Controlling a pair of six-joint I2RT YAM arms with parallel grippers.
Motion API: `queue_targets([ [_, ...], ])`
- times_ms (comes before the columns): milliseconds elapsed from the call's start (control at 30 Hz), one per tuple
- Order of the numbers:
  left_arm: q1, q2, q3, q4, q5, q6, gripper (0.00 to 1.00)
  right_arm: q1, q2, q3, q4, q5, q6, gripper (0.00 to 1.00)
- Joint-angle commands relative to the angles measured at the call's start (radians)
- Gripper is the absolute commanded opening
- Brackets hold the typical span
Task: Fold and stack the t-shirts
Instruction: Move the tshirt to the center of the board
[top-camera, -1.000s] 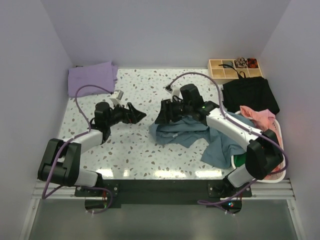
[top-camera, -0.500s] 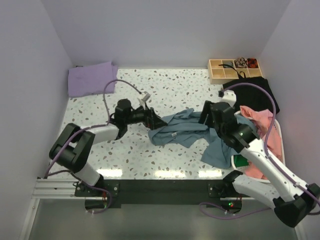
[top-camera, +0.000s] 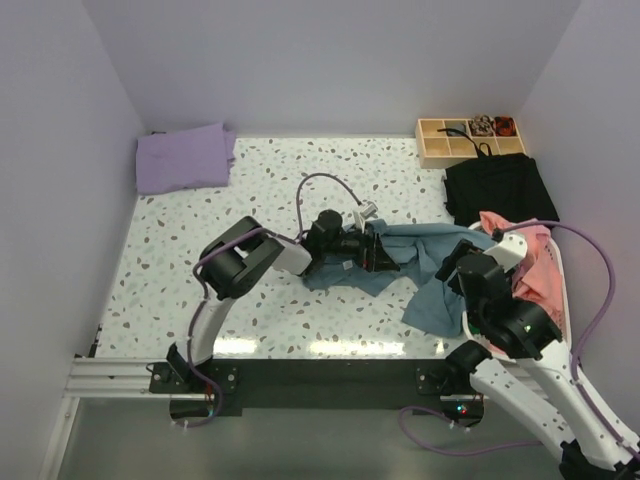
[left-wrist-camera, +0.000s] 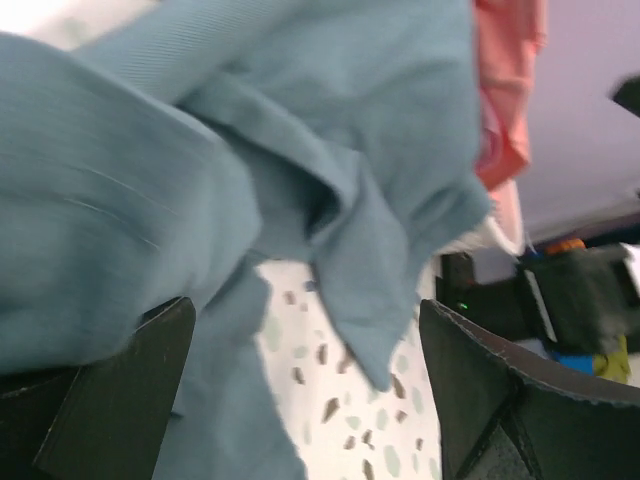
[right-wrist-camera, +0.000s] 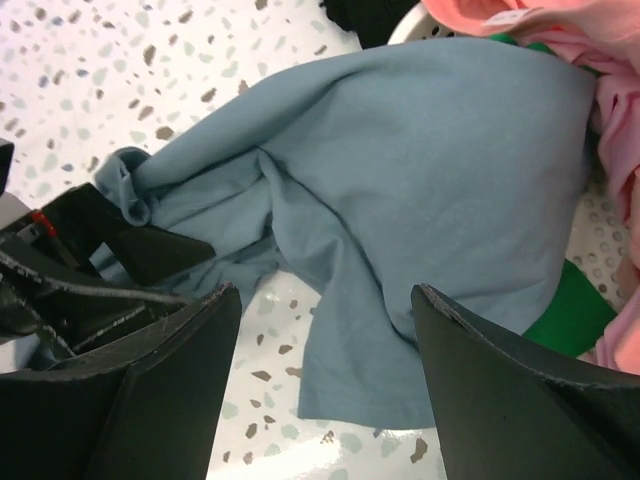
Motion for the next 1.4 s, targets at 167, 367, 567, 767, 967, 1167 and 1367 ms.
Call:
queue_targets([
  [167,0.036,-0.080,0.015,-0.567,-0.684,0.185,1.00,0.004,0.100,-0.009,-0.021,0.028,0.044,0.74],
  [367,0.113,-0.154,-0.042,-0.816,-0.956,0.212,1.00,0.004,0.112,-0.020,-0.052,0.045,0.078,0.74],
  [567,0.213,-0.208,-0.189,-0.810,-0.953,0.218,1.00,0.002,0.149,-0.035,-0.040,0.022,0.078,0.74],
  [767,0.263,-0.248,-0.253,-0.775,-0.930,0.243,1.00,0.004,0.278,-0.067,0.089,-0.171,-0.033,0.76],
  [967,0.265,-0.245,-0.263,-0.758,-0.920,0.238,1.00,0.004,0.388,-0.119,0.242,-0.381,-0.067,0.72],
  [1167,0.268,-0.254,-0.264,-0.747,-0.890,0.249,1.00,0.002,0.329,-0.183,0.208,-0.390,-0.026,0.69],
  [1367,0.279,-0.281,-0.272,-0.763,-0.909,0.255,1.00,0.005,0.276,-0.167,0.062,-0.342,0.075,0.45],
])
